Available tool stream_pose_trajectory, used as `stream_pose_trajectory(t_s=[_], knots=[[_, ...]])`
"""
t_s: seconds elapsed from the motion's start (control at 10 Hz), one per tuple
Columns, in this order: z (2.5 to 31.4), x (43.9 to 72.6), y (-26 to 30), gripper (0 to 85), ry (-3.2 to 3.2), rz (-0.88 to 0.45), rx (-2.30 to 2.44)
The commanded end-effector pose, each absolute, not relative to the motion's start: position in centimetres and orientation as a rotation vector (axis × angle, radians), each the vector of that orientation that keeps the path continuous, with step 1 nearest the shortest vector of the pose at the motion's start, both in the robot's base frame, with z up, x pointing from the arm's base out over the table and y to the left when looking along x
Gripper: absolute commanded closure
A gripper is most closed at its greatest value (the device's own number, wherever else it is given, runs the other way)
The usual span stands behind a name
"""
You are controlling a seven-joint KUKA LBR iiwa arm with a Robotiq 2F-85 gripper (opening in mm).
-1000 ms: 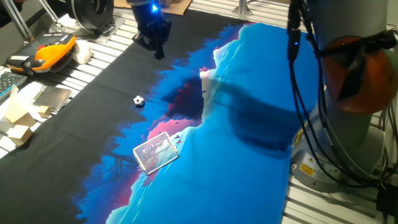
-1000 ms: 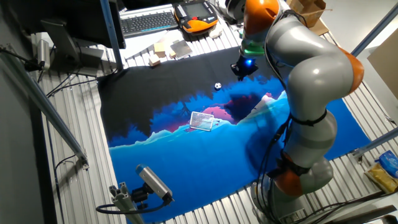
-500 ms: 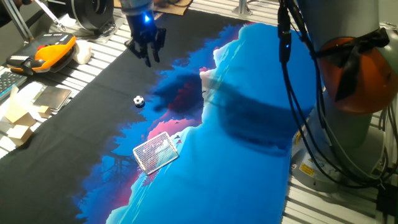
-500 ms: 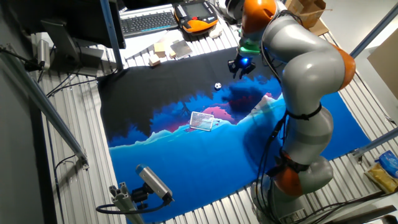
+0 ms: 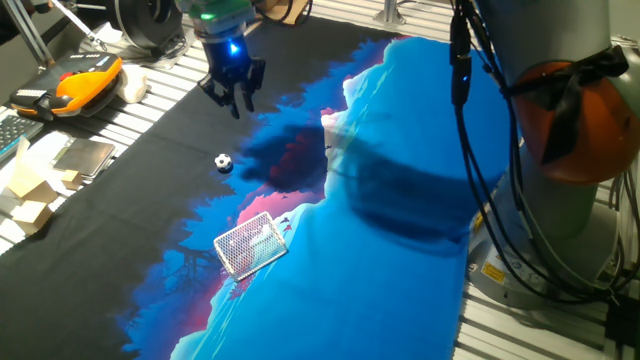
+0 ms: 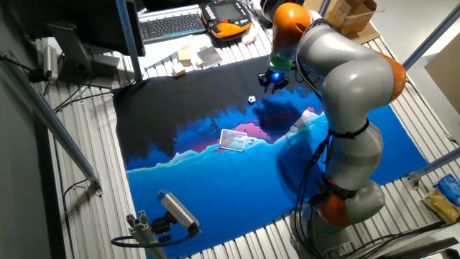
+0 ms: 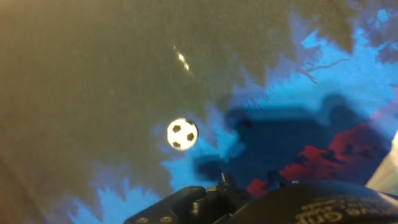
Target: Push the soccer ball into the goal
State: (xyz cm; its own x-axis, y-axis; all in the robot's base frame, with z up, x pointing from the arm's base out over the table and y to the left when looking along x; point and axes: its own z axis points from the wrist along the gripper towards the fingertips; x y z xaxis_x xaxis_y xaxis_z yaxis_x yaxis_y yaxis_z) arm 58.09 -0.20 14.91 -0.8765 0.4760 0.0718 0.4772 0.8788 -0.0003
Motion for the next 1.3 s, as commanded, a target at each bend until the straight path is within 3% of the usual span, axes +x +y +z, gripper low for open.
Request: stream_pose_trajectory(t_s=[0.0,0.6,0.9,1.2], knots=[[14.4,58.5,-0.2,51.0,-2.978,-0.037,-0.779],[12.1,61.3,-0.1,51.0,-2.960,-0.117,-0.790],[11.7,61.5,0.1,51.0,-2.975,-0.097,-0.759],[9.4,62.0,-0.1,51.0,-2.987,-0.139,-0.725]])
